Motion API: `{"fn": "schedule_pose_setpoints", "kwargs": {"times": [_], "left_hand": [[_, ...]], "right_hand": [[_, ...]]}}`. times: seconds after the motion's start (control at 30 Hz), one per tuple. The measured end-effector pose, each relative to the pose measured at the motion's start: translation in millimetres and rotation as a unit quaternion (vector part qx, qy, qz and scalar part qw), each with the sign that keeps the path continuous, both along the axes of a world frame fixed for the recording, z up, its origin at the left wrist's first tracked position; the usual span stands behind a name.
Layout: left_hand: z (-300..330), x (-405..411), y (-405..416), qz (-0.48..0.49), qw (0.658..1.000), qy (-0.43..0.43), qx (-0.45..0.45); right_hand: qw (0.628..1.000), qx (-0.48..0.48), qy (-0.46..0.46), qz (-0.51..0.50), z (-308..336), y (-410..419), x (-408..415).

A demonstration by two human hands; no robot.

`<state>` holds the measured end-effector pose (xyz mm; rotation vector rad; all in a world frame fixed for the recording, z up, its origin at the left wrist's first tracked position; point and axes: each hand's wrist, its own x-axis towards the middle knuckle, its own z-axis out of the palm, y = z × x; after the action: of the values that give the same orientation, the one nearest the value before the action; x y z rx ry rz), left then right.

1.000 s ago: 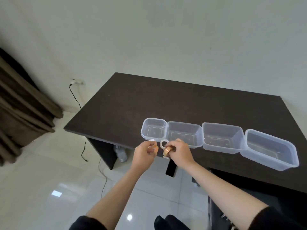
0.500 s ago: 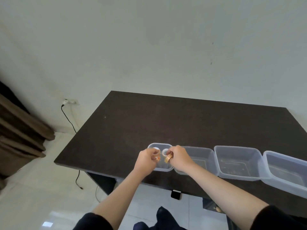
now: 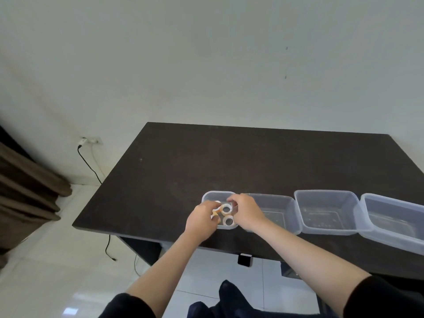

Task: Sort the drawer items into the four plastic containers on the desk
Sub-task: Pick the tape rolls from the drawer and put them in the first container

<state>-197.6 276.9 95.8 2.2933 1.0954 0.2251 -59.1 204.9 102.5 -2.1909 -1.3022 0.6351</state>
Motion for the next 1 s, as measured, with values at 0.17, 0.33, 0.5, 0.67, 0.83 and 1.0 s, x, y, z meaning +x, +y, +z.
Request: {"fn": "schedule_pose_setpoints", "kwargs": {"times": [0.17, 0.33, 0.5, 0.67, 0.83, 1.0], "left_hand": [[-4, -16, -34, 0.022, 0.998, -0.064, 0.015], [-17, -36, -97, 0.045, 0.993, -0.108, -0.021], [-43, -42, -174, 0.029, 0.993, -0.082, -0.084], [-59, -21, -242, -0.049, 0.99, -0.041, -0.124], [-70, 23, -290, -0.096, 0.982, -0.024, -0.158], [-81, 84, -332, -0.106, 0.977, -0.016, -0.183]], "right_hand": [[0.995, 0.102, 0.002, -0.013, -2, -38, -13], [0.994, 0.113, -0.004, -0.007, -7, -102, -30], [0.997, 0.069, 0.014, -0.03, -30, -186, -39], [0.995, -0.002, 0.032, -0.099, -56, -276, -24], [0.986, -0.064, 0.034, -0.152, -77, -346, 19], [0.97, -0.142, 0.07, -0.187, -103, -398, 74]]}}
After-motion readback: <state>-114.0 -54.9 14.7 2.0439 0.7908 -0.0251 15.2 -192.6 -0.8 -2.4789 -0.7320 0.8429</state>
